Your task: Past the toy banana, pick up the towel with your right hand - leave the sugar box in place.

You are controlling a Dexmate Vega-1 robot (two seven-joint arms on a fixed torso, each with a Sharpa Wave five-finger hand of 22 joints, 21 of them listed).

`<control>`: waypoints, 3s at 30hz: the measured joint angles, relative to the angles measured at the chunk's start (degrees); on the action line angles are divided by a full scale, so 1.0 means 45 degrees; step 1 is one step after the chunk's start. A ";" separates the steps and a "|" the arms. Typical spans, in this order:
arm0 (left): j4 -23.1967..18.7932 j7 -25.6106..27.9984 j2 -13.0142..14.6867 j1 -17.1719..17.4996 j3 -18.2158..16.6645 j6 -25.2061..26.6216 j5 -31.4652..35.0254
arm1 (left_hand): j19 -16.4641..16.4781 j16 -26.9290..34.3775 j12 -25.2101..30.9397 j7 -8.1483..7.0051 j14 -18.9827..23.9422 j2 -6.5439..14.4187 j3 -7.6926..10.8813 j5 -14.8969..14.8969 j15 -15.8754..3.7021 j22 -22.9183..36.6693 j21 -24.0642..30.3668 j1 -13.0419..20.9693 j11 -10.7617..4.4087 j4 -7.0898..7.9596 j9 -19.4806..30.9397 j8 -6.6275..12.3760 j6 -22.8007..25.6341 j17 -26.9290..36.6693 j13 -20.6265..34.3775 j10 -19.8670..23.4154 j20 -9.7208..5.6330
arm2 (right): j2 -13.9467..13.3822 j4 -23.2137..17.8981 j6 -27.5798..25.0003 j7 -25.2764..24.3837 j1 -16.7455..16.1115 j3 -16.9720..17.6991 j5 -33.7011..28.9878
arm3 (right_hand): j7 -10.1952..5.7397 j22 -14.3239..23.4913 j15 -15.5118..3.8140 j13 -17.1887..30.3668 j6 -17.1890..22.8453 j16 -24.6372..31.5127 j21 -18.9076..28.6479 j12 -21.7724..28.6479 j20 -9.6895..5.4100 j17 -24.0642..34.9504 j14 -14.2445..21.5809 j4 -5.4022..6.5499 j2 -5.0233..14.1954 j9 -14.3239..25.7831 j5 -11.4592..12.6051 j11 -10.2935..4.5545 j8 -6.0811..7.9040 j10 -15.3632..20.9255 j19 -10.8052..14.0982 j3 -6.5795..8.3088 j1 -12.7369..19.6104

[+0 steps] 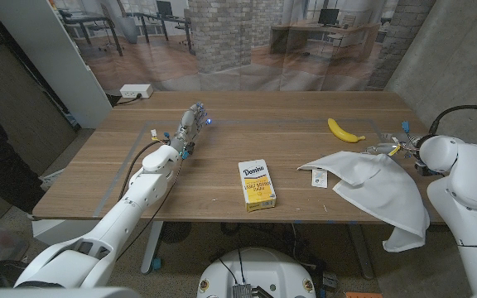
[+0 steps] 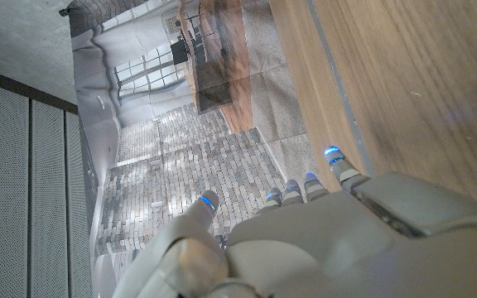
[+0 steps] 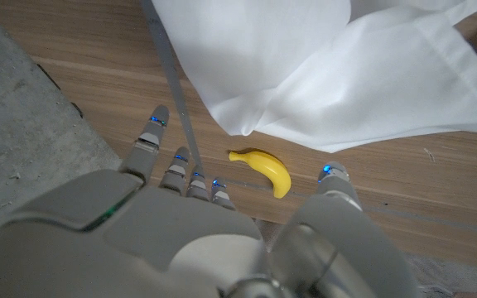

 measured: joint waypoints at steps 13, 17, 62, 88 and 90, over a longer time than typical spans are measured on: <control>0.0241 -0.0094 -0.0082 -0.0146 0.0006 0.0000 0.0038 | -0.0045 0.0000 0.0000 0.0000 0.0000 0.0000 0.0000 0.0000 0.0000 0.0000 0.0000 0.0000 -0.0001 0.0000 -0.0001 0.0000 0.0000 0.0000 0.0000 0.0001 0.0043 | -0.0005 0.0335 -0.0168 0.0792 0.0308 -0.0173 -0.0272 | 0.0067 0.0001 -0.0001 0.0000 -0.0205 0.0000 0.0000 0.0001 0.0022 0.0000 0.0002 -0.0014 0.0001 -0.0002 0.0082 0.0045 0.0001 -0.0044 0.0117 -0.0045 0.0000; 0.0294 -0.0109 -0.0099 -0.0173 -0.0006 0.0001 0.0051 | -0.0045 0.0000 0.0000 0.0000 0.0000 0.0000 0.0000 0.0000 0.0000 0.0000 0.0000 0.0000 -0.0001 0.0000 -0.0002 0.0000 0.0000 0.0000 0.0000 0.0001 0.0042 | -0.0026 0.0443 -0.0202 0.0993 0.0420 -0.0236 -0.0336 | 0.0067 0.0034 -0.0001 0.0000 -0.0205 0.0000 0.0000 0.0001 -0.0050 0.0000 0.0002 -0.0051 0.0001 -0.0002 0.0081 0.0045 0.0000 -0.0044 0.0189 -0.0083 0.0000; 0.0217 -0.0092 -0.0086 -0.0196 -0.0060 0.0096 0.0160 | 0.0026 0.0000 0.0000 0.0000 0.0046 0.0000 0.0000 0.0000 0.0045 0.0000 -0.0088 0.0000 0.0070 0.0000 -0.0003 -0.0007 0.0000 0.0000 0.0000 0.0073 0.0110 | -0.0204 0.1404 -0.0636 0.2738 0.1222 -0.0875 -0.1519 | -0.0433 0.0143 -0.1703 0.0201 0.0697 0.0861 0.0914 0.0776 -0.1654 0.0239 0.3471 -0.0565 -0.0101 -0.0006 0.1729 -0.0842 0.0558 0.2416 0.5021 -0.0478 0.4608; 0.0390 -0.0130 -0.0097 -0.0255 -0.0084 0.0085 0.0099 | 0.0025 0.0000 0.0000 -0.0070 -0.0001 0.0000 0.0000 0.0000 0.0135 0.0000 -0.0137 0.0000 0.0068 0.0000 -0.0004 -0.0008 -0.0070 0.0000 0.0000 0.0071 0.0108 | 0.0807 0.1206 -0.0379 0.0311 0.0728 -0.0603 -0.1954 | -0.0471 0.4108 -0.3344 0.7648 0.9331 0.8028 0.8182 0.9261 -0.5051 0.9837 1.2637 -0.0305 0.3441 0.4145 0.0934 -0.1240 0.4323 0.8007 0.9284 -0.2269 1.4997; 0.0445 -0.0150 -0.0114 -0.0284 -0.0091 0.0065 0.0098 | 0.0025 0.0000 0.0000 -0.0070 -0.0002 0.0000 0.0000 0.0000 0.0135 0.0000 -0.0137 0.0000 0.0068 0.0000 -0.0004 -0.0008 -0.0070 -0.0001 0.0000 0.0071 0.0108 | 0.0914 0.1172 -0.0274 -0.0211 0.0649 -0.0513 -0.1725 | -0.0326 0.4157 -0.3447 0.7615 0.9980 0.8015 0.8438 0.9347 -0.5051 0.9940 1.2739 -0.0202 0.3572 0.4321 0.0723 -0.1046 0.4720 0.8197 0.9284 -0.2156 1.5130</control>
